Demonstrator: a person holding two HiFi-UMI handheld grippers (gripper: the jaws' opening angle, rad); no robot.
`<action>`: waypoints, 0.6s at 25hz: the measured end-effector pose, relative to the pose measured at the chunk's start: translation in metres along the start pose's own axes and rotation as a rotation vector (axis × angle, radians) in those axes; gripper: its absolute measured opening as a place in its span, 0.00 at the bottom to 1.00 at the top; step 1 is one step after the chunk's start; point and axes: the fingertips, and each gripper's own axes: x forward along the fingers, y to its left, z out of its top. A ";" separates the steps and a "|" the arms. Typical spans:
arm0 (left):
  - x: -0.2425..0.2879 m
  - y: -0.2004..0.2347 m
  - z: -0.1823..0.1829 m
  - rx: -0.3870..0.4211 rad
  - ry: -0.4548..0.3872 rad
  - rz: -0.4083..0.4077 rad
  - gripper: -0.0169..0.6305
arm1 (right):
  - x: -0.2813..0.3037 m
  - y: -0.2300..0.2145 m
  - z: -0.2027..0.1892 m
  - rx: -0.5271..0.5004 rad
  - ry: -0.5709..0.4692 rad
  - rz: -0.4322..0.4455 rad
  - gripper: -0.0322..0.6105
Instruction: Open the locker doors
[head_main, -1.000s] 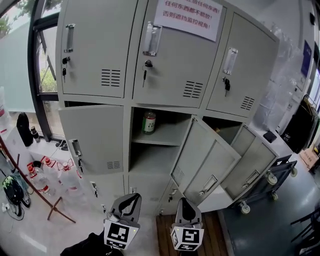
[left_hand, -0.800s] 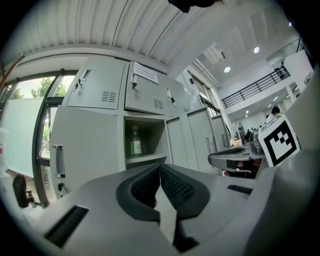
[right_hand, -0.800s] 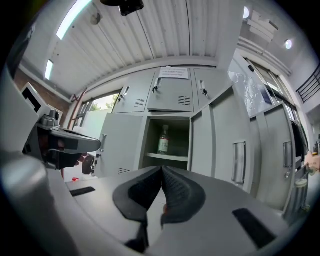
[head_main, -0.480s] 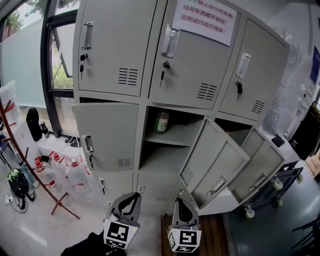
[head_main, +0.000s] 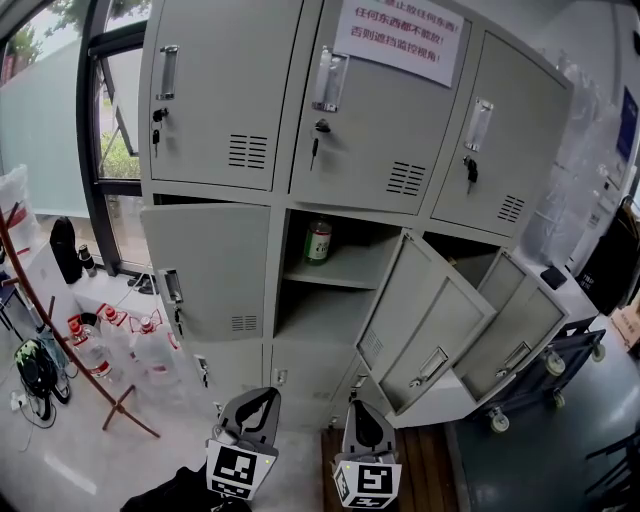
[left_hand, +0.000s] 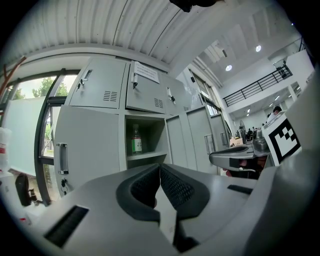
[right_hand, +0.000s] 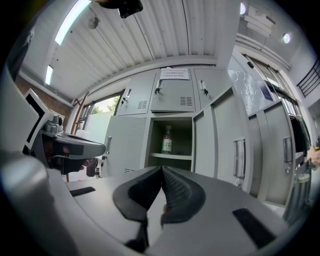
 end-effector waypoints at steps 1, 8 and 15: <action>-0.001 -0.001 -0.002 0.000 0.005 0.000 0.06 | 0.000 0.001 -0.001 0.003 0.002 0.005 0.07; -0.013 0.008 -0.013 0.000 0.032 0.021 0.06 | 0.004 0.023 -0.005 0.013 0.011 0.053 0.07; -0.034 0.055 -0.021 -0.012 0.045 0.099 0.06 | 0.027 0.067 0.000 0.015 0.010 0.125 0.07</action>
